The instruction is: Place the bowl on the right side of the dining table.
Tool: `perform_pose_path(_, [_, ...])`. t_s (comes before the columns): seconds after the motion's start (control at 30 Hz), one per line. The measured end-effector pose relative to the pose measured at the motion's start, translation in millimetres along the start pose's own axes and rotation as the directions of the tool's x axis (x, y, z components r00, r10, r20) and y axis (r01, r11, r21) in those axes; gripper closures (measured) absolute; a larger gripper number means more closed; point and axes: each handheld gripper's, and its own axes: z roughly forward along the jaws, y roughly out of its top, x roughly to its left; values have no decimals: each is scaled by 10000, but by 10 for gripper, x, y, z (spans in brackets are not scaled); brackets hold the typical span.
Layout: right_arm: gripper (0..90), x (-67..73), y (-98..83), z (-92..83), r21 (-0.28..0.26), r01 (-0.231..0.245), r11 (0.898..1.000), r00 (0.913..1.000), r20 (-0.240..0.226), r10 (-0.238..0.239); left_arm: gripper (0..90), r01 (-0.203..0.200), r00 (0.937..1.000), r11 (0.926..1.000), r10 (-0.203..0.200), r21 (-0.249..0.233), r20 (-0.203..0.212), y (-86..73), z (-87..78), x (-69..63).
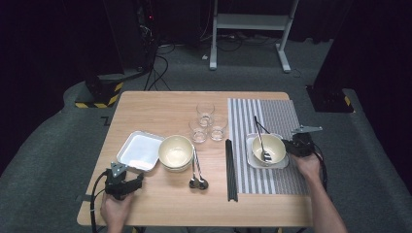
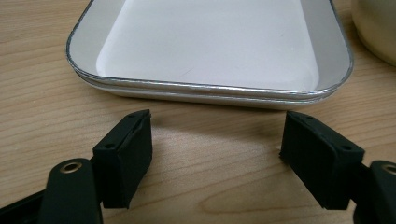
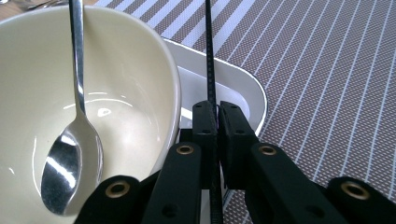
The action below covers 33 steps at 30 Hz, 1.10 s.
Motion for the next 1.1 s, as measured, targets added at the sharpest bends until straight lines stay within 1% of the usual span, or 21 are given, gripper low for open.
perform_pose_path(0.1, [859,12,-6,11,86,121,9999,9999,30,-121,250,-4,10000,10000,4,2,-5,0,0,0])
perform_pose_path(0.27, [860,13,-9,14,123,133,9998,9999,-19,-133,250,-3,10000,10000,3,2,-5,0,0,0])
perform_pose_path(0.47, [859,19,-26,30,198,265,9995,9996,28,-266,250,-4,10000,10000,4,2,-4,0,0,0])
perform_pose_path(0.57, [859,24,-29,31,179,250,9995,9997,25,-250,250,-4,10000,10000,4,4,-1,0,0,0])
perform_pose_path(0.8, [859,39,-12,44,207,469,9987,9989,-40,-468,251,2,10000,10000,-2,-2,-4,0,0,0])
perform_pose_path(1.1, [858,38,4,61,201,459,9987,9989,-18,-459,251,1,10000,10000,-1,0,-3,0,0,0])
